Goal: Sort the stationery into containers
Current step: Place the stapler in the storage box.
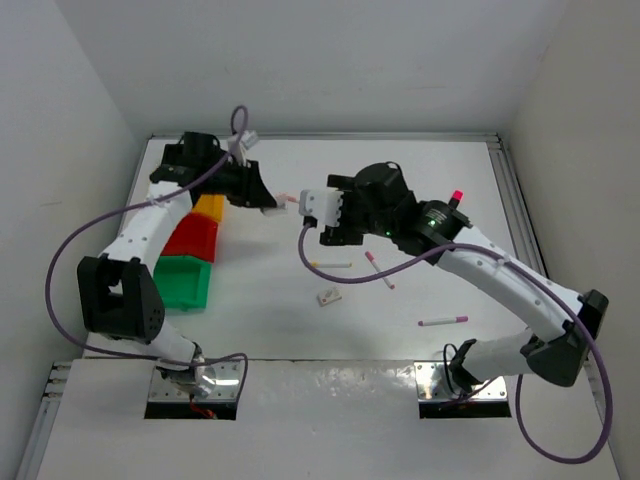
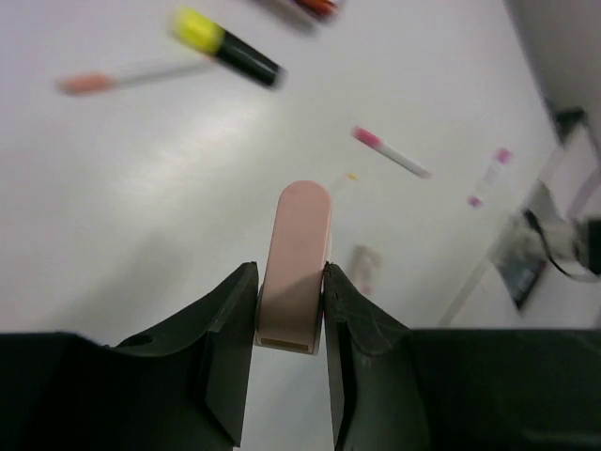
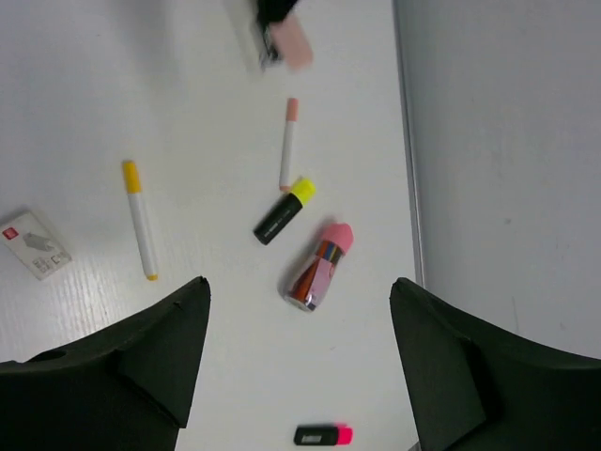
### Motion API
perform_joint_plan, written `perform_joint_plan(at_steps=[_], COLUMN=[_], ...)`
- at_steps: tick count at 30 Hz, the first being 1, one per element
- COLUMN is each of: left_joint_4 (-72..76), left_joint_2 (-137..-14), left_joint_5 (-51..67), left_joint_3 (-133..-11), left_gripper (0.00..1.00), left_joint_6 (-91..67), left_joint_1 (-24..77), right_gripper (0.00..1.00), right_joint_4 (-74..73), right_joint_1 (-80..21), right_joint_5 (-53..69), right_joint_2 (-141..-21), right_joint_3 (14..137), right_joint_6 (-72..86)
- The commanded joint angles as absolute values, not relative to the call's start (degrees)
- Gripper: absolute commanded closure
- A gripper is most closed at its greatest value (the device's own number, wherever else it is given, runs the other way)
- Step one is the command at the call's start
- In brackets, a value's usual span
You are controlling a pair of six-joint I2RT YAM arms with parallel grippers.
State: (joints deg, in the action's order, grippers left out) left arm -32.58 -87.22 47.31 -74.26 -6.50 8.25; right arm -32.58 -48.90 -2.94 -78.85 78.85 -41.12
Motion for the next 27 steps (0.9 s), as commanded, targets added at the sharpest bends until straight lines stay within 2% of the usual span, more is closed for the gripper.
perform_joint_plan(at_steps=[1,7,12,15,23,27], left_joint_4=[-34.36,-35.86,-39.19,-40.77,-35.96,-33.58], left_joint_2=[-90.87,-103.34,-116.09,-121.54,-127.44,-129.28], left_joint_5=[35.28,10.67,-1.56,-1.5,3.43,2.37], left_joint_3=[-85.32,-106.83,-120.92,-126.38,-126.3,-126.56], left_gripper=[1.0,1.0,1.0,1.0,1.0,1.0], left_joint_6=[-1.15,5.18,8.0,8.18,6.33,4.75], left_joint_1=[2.56,-7.03,-9.58,-10.81,-12.48,-12.39], right_gripper=[0.24,0.24,0.24,0.24,0.25,0.3], right_joint_4=[-29.53,-32.43,-34.19,-34.36,-34.72,-34.98], right_joint_1=[-45.54,-39.03,-33.59,-31.3,-26.46,-25.05], right_joint_5=[-3.35,-0.27,5.18,7.2,10.63,12.82], right_joint_2=[-75.24,-73.48,-74.09,-75.14,-77.78,-78.22], right_joint_3=[75.68,70.85,68.91,68.99,68.38,67.76], right_joint_6=[-35.44,-26.56,-19.69,-17.49,-14.59,-14.41])
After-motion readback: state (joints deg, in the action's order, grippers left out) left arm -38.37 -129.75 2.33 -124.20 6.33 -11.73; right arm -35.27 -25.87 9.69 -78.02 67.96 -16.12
